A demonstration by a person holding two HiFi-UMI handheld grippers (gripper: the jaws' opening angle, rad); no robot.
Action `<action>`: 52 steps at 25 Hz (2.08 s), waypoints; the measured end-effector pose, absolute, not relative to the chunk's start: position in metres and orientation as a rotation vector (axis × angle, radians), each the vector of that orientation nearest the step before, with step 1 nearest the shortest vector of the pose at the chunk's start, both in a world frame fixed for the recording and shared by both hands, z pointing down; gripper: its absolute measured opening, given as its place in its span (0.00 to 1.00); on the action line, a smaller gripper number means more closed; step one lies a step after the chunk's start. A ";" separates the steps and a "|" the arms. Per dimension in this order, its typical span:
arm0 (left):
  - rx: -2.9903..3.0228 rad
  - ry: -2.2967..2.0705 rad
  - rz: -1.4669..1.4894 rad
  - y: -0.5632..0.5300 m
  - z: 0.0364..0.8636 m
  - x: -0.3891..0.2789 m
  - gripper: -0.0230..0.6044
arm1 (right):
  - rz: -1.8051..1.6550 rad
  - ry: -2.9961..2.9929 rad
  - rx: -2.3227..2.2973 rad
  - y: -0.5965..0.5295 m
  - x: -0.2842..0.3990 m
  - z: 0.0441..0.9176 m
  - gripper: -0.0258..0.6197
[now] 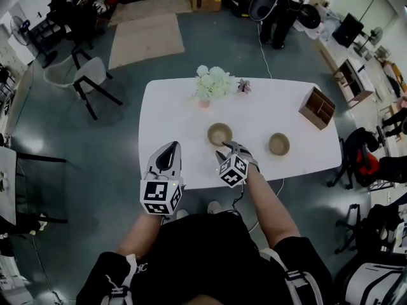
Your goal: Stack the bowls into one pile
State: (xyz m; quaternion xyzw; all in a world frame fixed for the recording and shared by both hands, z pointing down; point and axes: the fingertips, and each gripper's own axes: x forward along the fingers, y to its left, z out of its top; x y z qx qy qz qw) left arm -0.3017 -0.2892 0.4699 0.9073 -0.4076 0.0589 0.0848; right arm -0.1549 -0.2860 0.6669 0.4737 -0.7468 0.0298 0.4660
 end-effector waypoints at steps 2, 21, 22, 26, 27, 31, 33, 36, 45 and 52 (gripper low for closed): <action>2.701 -1.233 0.189 -0.287 0.472 -0.302 0.06 | 0.082 -1.785 1.100 -0.288 -0.152 0.692 0.31; 2.667 -1.287 0.189 -0.268 0.463 -0.314 0.06 | -0.142 -1.599 1.010 -0.301 -0.140 0.710 0.09; 2.670 -1.272 0.181 -0.266 0.462 -0.312 0.06 | -0.155 -1.598 1.020 -0.300 -0.138 0.704 0.09; 2.705 -1.204 0.174 -0.261 0.457 -0.297 0.06 | -0.195 -1.580 1.075 -0.291 -0.126 0.677 0.08; 2.714 -1.184 0.176 -0.260 0.456 -0.292 0.06 | -0.204 -1.570 1.090 -0.287 -0.121 0.670 0.08; 2.746 -1.101 0.187 -0.252 0.459 -0.267 0.06 | -0.215 -1.521 1.162 -0.269 -0.090 0.650 0.08; 2.764 -1.055 0.192 -0.248 0.460 -0.253 0.06 | -0.207 -1.493 1.205 -0.260 -0.073 0.641 0.08; 2.799 -0.977 0.198 -0.242 0.460 -0.230 0.06 | -0.178 -1.441 1.277 -0.244 -0.041 0.630 0.08; 2.884 -0.780 0.226 -0.227 0.463 -0.156 0.06 | -0.014 -1.300 1.397 -0.192 0.057 0.645 0.08; 2.912 -0.724 0.253 -0.227 0.466 -0.124 0.06 | 0.069 -1.266 1.407 -0.180 0.090 0.672 0.08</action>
